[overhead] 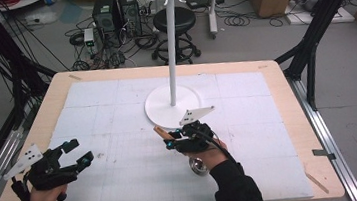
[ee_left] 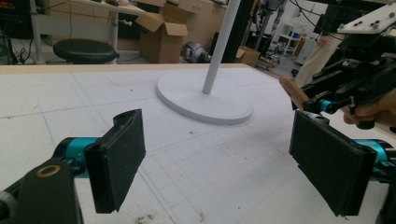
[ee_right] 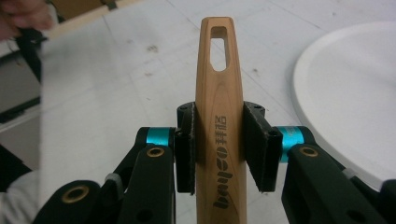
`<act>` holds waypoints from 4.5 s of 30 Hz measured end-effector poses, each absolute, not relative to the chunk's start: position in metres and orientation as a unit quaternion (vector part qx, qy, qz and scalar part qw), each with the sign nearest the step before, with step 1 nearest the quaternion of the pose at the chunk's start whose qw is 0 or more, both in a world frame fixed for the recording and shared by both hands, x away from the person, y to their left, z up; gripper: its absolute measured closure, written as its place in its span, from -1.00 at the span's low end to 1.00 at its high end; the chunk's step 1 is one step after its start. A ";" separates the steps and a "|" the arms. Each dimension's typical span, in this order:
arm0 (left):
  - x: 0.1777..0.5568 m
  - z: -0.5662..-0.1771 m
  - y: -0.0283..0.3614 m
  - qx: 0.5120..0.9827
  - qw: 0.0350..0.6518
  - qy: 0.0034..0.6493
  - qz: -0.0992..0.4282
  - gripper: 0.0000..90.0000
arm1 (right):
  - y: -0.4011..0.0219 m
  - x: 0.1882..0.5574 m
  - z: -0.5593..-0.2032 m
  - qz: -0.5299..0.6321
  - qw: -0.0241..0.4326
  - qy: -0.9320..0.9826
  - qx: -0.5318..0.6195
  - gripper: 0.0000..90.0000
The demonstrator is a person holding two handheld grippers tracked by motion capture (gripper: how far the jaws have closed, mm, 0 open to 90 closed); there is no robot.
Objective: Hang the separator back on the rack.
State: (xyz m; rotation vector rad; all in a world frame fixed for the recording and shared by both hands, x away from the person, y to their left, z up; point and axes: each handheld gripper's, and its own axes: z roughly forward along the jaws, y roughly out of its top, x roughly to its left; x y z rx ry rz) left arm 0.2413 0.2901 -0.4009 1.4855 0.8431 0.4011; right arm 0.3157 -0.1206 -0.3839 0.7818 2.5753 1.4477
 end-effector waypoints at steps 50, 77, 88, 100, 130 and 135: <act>0.255 -0.317 0.146 0.693 0.710 0.113 -0.044 -0.09 | -0.128 0.252 -0.349 0.679 -0.050 0.727 0.090 0.49; 0.252 -0.309 0.139 0.709 0.698 0.096 -0.032 0.56 | -0.129 0.254 -0.348 0.688 -0.068 0.718 0.082 0.49; 0.248 -0.292 0.130 0.736 0.669 0.100 0.004 0.57 | -0.132 0.256 -0.346 0.689 -0.072 0.714 0.102 0.29; 0.247 -0.274 0.144 0.729 0.667 0.143 0.053 0.57 | -0.132 0.249 -0.345 0.662 -0.033 0.737 0.134 -0.44; 0.230 -0.271 0.119 0.703 0.664 0.215 0.133 0.57 | -0.109 0.225 -0.348 0.620 0.146 0.754 0.160 0.17; 0.227 -0.271 0.116 0.696 0.671 0.214 0.136 0.57 | -0.111 0.225 -0.348 0.620 0.152 0.752 0.165 0.39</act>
